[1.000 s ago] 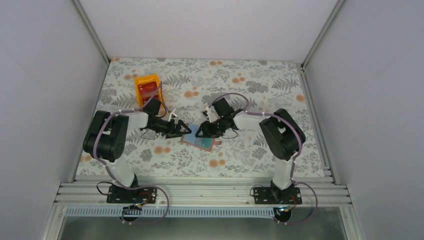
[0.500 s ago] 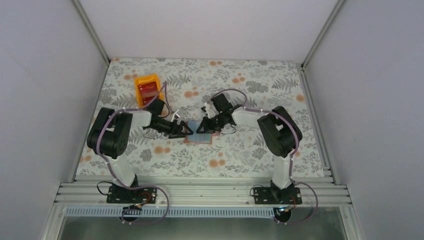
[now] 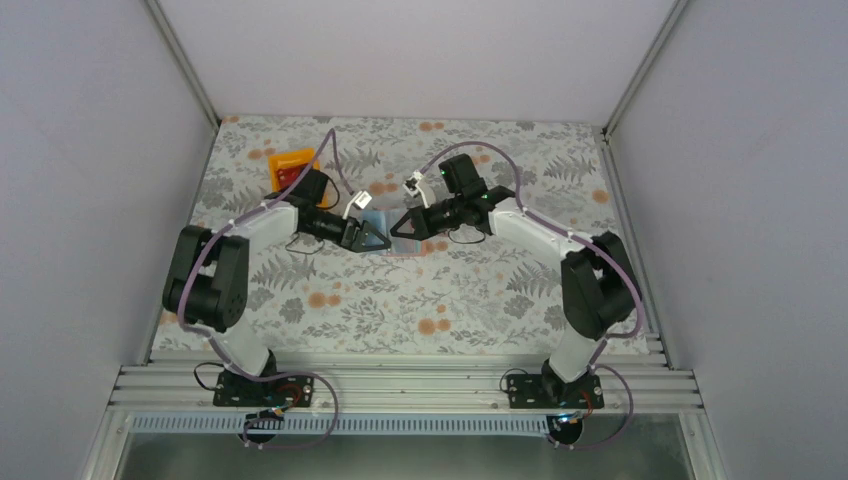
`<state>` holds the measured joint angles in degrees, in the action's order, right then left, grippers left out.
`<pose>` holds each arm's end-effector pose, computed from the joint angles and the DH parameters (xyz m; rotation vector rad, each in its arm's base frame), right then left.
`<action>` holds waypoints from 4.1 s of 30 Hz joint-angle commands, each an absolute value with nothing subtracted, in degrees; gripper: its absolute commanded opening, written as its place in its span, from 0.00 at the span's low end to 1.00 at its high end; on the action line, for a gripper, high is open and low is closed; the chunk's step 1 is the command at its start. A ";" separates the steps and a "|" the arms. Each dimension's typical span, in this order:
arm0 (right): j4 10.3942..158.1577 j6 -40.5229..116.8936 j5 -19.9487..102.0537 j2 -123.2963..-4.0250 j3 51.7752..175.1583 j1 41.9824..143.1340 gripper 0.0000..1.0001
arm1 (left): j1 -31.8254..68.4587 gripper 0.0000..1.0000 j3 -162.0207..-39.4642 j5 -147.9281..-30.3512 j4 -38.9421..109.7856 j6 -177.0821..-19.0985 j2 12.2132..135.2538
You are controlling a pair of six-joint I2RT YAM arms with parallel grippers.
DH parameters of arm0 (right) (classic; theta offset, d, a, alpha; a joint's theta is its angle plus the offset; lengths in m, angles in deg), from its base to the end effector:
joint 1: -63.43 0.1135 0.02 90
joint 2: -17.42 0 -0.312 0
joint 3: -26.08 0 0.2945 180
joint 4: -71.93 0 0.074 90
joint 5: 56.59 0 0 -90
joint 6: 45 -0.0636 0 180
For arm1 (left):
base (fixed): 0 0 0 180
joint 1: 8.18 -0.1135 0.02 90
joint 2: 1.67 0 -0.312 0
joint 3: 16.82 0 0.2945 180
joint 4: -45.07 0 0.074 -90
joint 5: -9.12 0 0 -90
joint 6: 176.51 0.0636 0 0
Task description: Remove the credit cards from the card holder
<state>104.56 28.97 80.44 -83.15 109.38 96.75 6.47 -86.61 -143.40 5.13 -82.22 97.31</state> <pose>0.3371 0.2773 0.2430 -0.7695 2.4157 1.3715 0.3366 -0.1463 0.1815 0.6797 2.3942 -1.5365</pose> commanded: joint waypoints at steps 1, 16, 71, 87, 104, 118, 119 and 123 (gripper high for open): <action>108.52 36.23 84.72 -78.48 112.62 96.41 0.04 | 6.63 0.99 -89.35 -149.77 -0.69 -73.36 91.18; 108.32 39.95 88.23 -70.69 115.12 96.53 0.10 | 6.67 0.04 -95.41 -160.68 -12.34 -61.91 84.20; 98.74 34.14 56.73 -63.40 125.64 107.29 0.38 | 9.53 0.02 -127.09 -145.85 -27.14 -52.04 80.24; 106.25 38.50 58.17 -57.20 124.11 103.59 0.04 | 6.49 0.73 -129.92 -153.83 -43.25 -30.20 79.89; 110.09 45.67 75.25 -58.54 125.56 102.99 0.04 | 8.57 0.16 -128.34 -152.93 -29.29 -48.41 80.63; 112.34 41.02 40.69 -49.16 121.99 93.09 0.63 | 8.41 0.02 -124.08 -136.00 -20.54 -59.21 79.19; 112.50 41.55 40.27 -48.91 122.38 93.13 0.62 | 8.39 0.02 -123.68 -131.33 -19.41 -60.35 79.34; 109.62 44.91 66.21 -49.09 121.19 93.83 0.46 | 8.42 0.02 -123.33 -132.85 -18.93 -60.78 80.10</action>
<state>111.76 42.78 50.27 -49.49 121.53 93.06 8.46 -123.77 -136.01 -22.89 -57.19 80.52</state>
